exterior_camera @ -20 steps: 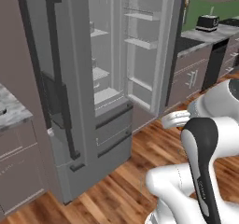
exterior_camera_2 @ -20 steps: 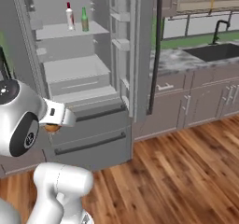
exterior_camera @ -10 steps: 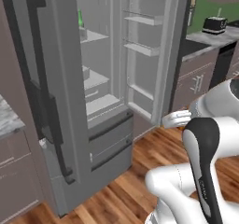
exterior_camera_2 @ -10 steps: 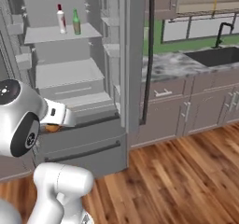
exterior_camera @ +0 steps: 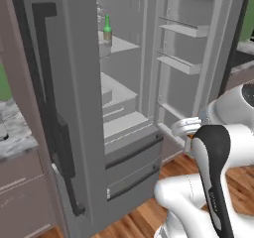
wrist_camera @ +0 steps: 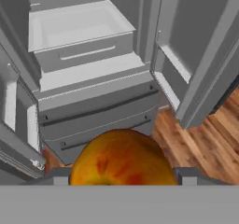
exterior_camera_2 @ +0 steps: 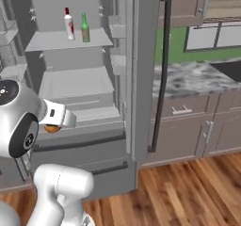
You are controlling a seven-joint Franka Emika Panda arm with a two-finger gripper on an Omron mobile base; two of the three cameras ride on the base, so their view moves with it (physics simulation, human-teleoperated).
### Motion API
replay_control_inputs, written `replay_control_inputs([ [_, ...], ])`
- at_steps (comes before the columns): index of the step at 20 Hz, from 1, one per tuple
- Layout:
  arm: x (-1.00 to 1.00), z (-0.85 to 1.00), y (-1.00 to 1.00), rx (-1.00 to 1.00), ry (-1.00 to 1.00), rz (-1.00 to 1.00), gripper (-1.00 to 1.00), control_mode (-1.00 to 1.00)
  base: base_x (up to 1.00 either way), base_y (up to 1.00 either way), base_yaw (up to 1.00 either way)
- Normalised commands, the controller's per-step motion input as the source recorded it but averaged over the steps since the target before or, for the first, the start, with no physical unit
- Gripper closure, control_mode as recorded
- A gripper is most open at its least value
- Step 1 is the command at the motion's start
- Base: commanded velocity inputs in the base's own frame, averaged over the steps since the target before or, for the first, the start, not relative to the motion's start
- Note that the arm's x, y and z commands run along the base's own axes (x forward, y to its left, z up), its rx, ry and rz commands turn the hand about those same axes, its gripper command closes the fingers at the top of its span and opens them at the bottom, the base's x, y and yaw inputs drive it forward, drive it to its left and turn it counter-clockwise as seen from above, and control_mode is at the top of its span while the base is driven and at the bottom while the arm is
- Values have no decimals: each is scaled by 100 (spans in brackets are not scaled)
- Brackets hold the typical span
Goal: Place the beer and liquor on the top shelf of the fridge to keep them out of children's reach, and place the peach on lower shelves for easy access.
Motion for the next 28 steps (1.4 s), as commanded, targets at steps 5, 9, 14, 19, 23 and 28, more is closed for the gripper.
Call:
replay_control_inputs([
  [5,0,0,0,0,0,0,100,100,47,-50,19],
  [9,0,0,0,0,0,0,100,100,39,-9,23],
  [14,0,0,0,0,0,0,100,100,44,2,29],
  [19,0,0,0,0,0,0,100,100,58,0,29],
  [23,0,0,0,0,0,0,100,100,65,0,26],
  [28,0,0,0,0,0,0,100,100,65,0,24],
])
